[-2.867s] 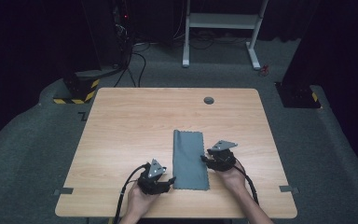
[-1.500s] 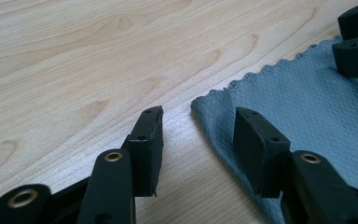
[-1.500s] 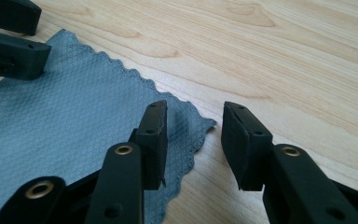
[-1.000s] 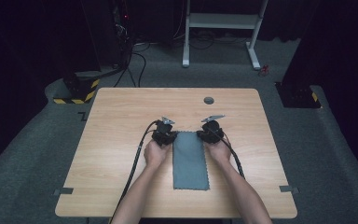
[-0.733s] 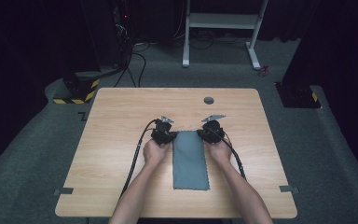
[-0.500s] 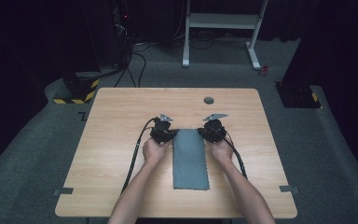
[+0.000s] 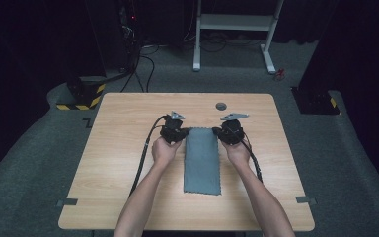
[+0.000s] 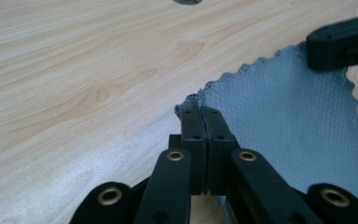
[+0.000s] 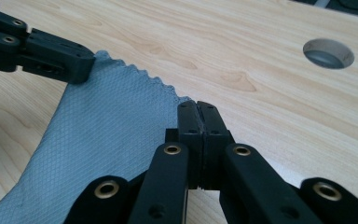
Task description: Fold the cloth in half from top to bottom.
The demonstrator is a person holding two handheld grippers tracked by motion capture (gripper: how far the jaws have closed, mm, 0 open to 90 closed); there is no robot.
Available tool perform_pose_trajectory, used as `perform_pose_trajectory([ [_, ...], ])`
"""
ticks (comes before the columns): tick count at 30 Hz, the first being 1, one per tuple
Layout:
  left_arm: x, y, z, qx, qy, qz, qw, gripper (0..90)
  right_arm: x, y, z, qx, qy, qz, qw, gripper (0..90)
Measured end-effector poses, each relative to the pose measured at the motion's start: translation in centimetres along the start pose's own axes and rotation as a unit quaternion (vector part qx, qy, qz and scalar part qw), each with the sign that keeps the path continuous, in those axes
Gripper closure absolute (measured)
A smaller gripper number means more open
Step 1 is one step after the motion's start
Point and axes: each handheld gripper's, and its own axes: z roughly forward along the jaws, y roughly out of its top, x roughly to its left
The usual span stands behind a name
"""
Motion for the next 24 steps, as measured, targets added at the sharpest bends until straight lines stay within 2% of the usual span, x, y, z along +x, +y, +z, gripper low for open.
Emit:
perform_pose_trajectory([
  [1, -0.2, -0.2, 0.1, 0.001, -0.003, -0.001, 1.0000, 88.9, 0.0, -0.3, 0.1, 0.007, -0.002, -0.005, 1.0000, 89.8],
  [6, -0.4, -0.8, 0.2, 0.003, -0.013, -0.001, 0.9999, 88.7, -0.1, -0.8, 0.0, 0.012, 0.003, -0.005, 0.9999, 89.8],
  [14, -0.8, -1.5, 0.0, 0.008, -0.026, 0.004, 0.9996, 88.6, 0.2, -1.7, 0.1, 0.023, 0.008, -0.013, 0.9996, 89.8],
  [15, -0.7, -1.6, 0.0, 0.009, -0.025, 0.009, 0.9996, 88.6, 0.2, -1.8, 0.1, 0.025, 0.009, -0.015, 0.9995, 89.8],
  [18, -0.9, -2.0, 0.1, 0.010, -0.029, 0.008, 0.9995, 88.6, 0.4, -2.0, 0.0, 0.030, 0.011, -0.020, 0.9993, 89.7],
  [21, -1.0, -2.7, 0.2, 0.003, -0.043, -0.008, 0.9990, 88.6, 0.4, -2.5, -0.1, 0.033, 0.016, -0.025, 0.9990, 89.6],
  [24, -1.0, -2.9, 0.3, 0.005, -0.043, -0.003, 0.9991, 88.6, 0.3, -2.8, 0.0, 0.036, 0.019, -0.022, 0.9990, 89.6],
])
